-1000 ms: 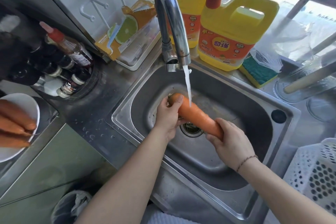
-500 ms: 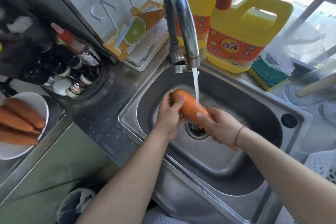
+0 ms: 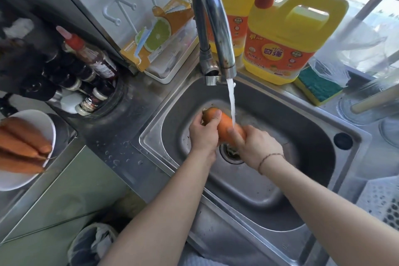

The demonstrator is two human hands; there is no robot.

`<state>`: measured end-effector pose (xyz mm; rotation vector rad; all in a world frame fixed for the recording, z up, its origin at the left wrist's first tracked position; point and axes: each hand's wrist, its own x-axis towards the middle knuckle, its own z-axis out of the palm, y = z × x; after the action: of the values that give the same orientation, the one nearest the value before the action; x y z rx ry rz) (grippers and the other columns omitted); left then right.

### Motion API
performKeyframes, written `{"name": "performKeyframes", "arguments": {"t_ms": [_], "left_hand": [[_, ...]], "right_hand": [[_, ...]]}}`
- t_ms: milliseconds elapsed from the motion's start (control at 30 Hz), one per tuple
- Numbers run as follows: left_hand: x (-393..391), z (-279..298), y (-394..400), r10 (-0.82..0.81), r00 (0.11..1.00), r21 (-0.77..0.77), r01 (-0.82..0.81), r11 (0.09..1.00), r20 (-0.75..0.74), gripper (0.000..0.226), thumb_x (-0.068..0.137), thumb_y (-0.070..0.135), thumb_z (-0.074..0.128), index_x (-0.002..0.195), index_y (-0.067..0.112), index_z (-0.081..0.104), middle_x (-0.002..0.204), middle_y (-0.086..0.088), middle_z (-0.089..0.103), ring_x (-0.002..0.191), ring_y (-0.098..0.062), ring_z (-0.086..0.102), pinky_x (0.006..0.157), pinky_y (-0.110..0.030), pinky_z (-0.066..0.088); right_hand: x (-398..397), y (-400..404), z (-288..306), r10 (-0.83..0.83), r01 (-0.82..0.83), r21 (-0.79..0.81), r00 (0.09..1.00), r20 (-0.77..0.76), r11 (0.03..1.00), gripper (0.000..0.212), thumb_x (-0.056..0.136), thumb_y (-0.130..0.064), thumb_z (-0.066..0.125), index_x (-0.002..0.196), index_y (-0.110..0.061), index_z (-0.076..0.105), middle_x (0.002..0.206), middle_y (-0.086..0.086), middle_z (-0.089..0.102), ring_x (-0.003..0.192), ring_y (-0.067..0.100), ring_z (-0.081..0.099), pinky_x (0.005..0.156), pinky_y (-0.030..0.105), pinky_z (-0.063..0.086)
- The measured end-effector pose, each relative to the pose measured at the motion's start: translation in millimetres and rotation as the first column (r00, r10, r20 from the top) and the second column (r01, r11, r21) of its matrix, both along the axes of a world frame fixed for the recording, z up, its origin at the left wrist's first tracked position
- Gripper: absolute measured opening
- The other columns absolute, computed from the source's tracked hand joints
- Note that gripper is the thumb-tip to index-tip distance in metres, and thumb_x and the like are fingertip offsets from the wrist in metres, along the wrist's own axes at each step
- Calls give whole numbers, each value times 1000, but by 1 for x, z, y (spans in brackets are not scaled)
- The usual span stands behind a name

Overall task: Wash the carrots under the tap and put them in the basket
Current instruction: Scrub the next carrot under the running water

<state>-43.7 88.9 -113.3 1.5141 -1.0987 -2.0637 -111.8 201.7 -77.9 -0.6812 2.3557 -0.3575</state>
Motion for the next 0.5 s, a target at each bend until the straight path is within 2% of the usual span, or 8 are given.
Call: {"name": "performKeyframes", "arguments": {"t_ms": [33, 100, 200, 267, 333, 400, 467, 500], "left_hand": [[3, 2, -1, -45, 998, 31, 46, 998, -44, 32, 92, 19, 69, 123, 13, 61, 124, -15, 63, 104, -32, 66, 77, -50, 60], [11, 8, -6, -125, 973, 84, 143, 986, -195, 36, 93, 18, 65, 126, 5, 57, 113, -21, 62, 92, -30, 64, 67, -43, 61], [19, 12, -12, -211, 910, 63, 248, 967, -356, 38, 86, 23, 70, 120, 9, 60, 103, -20, 63, 85, -28, 64, 63, -39, 60], [13, 13, -11, -192, 942, 55, 215, 975, -276, 40, 87, 19, 72, 123, 7, 61, 108, -19, 62, 86, -27, 65, 65, -40, 60], [5, 12, -8, -125, 983, 48, 133, 990, -132, 37, 89, 15, 70, 124, 5, 61, 112, -19, 63, 90, -28, 65, 65, -42, 61], [1, 9, -8, -83, 994, 46, 86, 995, -76, 34, 90, 15, 71, 122, 6, 63, 118, -22, 65, 95, -30, 65, 66, -44, 61], [5, 8, -15, -110, 985, 53, 118, 992, -131, 35, 91, 13, 69, 125, 9, 62, 118, -21, 65, 96, -30, 65, 65, -41, 61], [9, 9, -18, -139, 976, 62, 151, 987, -168, 34, 92, 12, 66, 125, 11, 61, 111, -17, 67, 92, -28, 65, 66, -40, 61]], "right_hand": [[-6, -2, 4, -64, 72, -33, 978, 198, 997, 64, 91, -73, 32, 98, -15, 58, 84, 8, 68, 69, 29, 64, 61, 34, 51], [-16, 0, 10, -148, 226, -35, 739, 657, 974, 69, 90, -70, 43, 103, -5, 58, 71, 12, 63, 52, 27, 58, 50, 32, 50], [-18, 11, 11, -89, 309, -51, 423, 902, 950, 61, 88, -62, 55, 106, -5, 55, 69, 11, 59, 49, 23, 54, 47, 31, 50], [-11, 9, 6, -98, 304, -125, 624, 775, 945, 47, 91, -55, 58, 94, -8, 57, 63, 5, 60, 45, 19, 53, 46, 29, 48], [-4, 6, -4, -67, 135, -184, 940, 336, 974, 46, 91, -59, 52, 89, -14, 60, 64, 1, 62, 51, 19, 57, 51, 30, 47], [-3, 10, -14, 11, -4, -232, 1000, 27, 973, 44, 90, -63, 49, 93, -21, 61, 75, 1, 66, 67, 22, 61, 63, 34, 49], [-10, 19, -18, -35, 136, -342, 958, 286, 930, 24, 93, -45, 60, 96, -22, 67, 82, 3, 72, 72, 20, 65, 68, 36, 53], [-15, 23, -16, -70, 289, -332, 838, 541, 898, 19, 92, -32, 66, 106, -19, 70, 90, 6, 75, 77, 20, 68, 69, 36, 56]]}}
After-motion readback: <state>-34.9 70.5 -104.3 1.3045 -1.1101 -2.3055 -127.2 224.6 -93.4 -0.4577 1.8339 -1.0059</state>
